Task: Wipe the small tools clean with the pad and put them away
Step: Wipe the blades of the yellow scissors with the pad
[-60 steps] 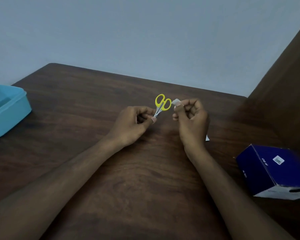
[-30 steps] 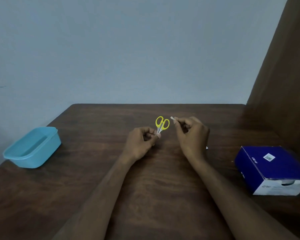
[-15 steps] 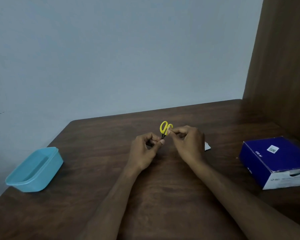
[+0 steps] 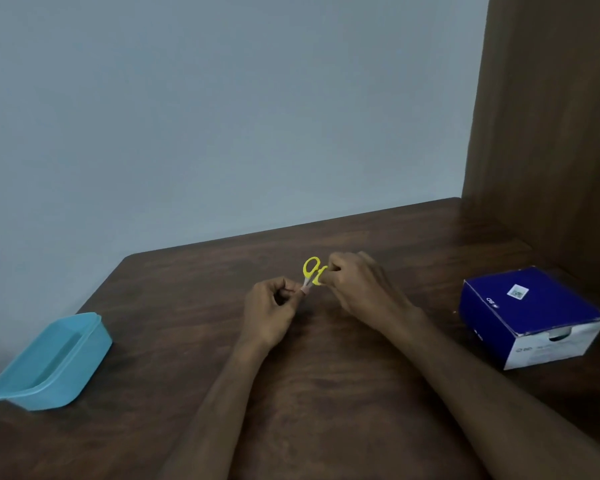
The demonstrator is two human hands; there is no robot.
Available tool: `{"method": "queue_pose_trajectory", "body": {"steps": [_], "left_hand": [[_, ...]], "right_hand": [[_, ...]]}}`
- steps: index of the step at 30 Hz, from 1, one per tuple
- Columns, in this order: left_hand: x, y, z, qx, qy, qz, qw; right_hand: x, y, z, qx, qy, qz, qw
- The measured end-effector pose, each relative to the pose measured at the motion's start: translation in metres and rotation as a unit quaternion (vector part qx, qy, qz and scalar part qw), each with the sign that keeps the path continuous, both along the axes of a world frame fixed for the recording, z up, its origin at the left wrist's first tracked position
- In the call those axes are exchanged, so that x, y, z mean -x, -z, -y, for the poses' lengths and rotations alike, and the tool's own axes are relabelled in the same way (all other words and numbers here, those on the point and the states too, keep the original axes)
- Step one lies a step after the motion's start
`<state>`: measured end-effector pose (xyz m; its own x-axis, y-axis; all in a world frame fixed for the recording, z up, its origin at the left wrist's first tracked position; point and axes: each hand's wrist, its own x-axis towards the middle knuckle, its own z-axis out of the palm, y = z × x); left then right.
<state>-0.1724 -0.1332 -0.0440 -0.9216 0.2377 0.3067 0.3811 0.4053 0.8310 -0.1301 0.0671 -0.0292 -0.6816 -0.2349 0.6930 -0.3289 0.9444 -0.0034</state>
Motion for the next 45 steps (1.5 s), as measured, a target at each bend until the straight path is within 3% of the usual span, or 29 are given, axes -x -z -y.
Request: {"method": "queue_pose_trajectory", "body": {"steps": [5,8,14,16,18,22,27,34,45], "left_hand": [[0.004,-0.002,-0.004,-0.028,-0.015,0.016,0.999],[0.004,-0.002,-0.004,-0.032,-0.002,0.013,0.999],[0.001,-0.005,-0.002,-0.028,-0.028,-0.002,0.999],[0.001,-0.005,-0.002,-0.018,-0.03,-0.008,0.999],[-0.001,-0.006,-0.004,-0.011,-0.034,-0.018,0.999],[-0.008,-0.008,-0.008,0.02,-0.002,-0.05,0.999],[-0.013,-0.009,-0.012,0.034,0.012,-0.085,0.996],[-0.016,-0.01,-0.011,0.043,0.005,-0.098,0.994],[-0.015,-0.007,-0.012,0.09,-0.021,-0.103,0.99]], "right_hand": [[-0.013,-0.004,-0.009,0.163,0.01,-0.091,0.982],[-0.011,-0.002,-0.006,0.141,0.046,-0.125,0.981],[-0.003,0.009,0.007,0.12,0.038,-0.043,0.991],[-0.006,0.008,0.012,0.198,0.013,0.004,0.98],[-0.008,0.004,0.013,0.32,-0.019,0.026,0.947],[-0.01,-0.004,0.007,0.421,0.026,-0.067,0.904],[-0.014,0.0,0.013,0.311,0.116,-0.038,0.943],[-0.011,0.004,0.017,0.192,0.167,-0.049,0.966],[-0.016,0.002,0.026,0.22,0.199,-0.014,0.955]]}}
